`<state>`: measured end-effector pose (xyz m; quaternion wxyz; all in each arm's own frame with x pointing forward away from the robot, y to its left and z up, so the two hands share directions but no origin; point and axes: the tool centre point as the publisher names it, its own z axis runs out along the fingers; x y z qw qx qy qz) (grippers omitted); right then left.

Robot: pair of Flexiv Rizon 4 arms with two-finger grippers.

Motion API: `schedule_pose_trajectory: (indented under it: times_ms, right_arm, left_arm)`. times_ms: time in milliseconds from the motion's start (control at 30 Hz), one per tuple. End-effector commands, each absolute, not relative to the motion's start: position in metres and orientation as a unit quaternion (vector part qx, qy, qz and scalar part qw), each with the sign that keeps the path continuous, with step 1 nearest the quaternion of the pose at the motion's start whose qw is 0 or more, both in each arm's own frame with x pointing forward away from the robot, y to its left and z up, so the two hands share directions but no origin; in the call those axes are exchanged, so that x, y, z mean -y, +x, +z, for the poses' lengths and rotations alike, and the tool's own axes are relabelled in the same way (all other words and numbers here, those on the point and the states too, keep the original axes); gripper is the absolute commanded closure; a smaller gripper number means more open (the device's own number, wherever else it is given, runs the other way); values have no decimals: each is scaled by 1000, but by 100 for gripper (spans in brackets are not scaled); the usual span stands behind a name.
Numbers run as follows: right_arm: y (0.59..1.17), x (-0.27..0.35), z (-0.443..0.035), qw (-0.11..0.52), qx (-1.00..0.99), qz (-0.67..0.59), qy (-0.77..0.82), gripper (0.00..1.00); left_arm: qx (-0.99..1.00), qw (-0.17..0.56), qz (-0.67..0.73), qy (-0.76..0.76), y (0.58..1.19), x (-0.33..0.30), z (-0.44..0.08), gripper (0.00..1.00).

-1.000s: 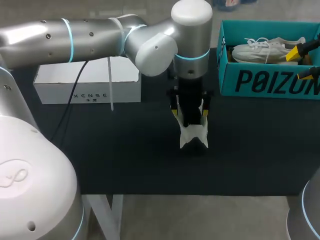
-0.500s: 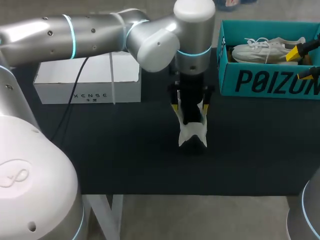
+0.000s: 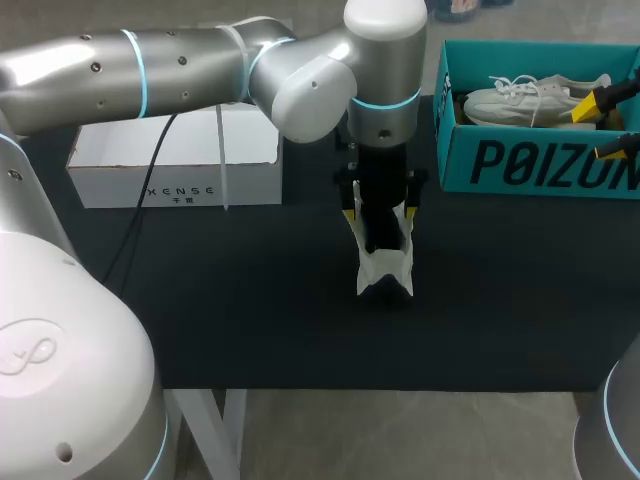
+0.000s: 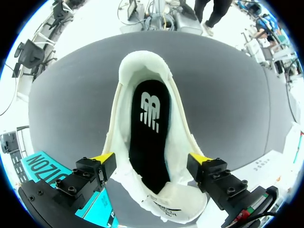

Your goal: Take the shoe out of the shoebox, open the shoe tongue, remove and reinsert the insole, then place the shoe into the shoebox

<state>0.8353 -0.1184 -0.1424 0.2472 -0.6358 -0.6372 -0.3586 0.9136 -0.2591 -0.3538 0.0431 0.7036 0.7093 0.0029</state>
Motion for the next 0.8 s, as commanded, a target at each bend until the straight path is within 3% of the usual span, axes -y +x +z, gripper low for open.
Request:
schedule_pose_trajectory:
  times_ms: [33,800]
  right_arm:
    - [835,118,-143,246,637,-358,-637,0]
    - [835,118,-143,246,637,-358,-637,0]
  left_arm:
    - [-712,48,5,700,919,255,-352,0]
    - [-734,80,49,673,955,225,-301,0]
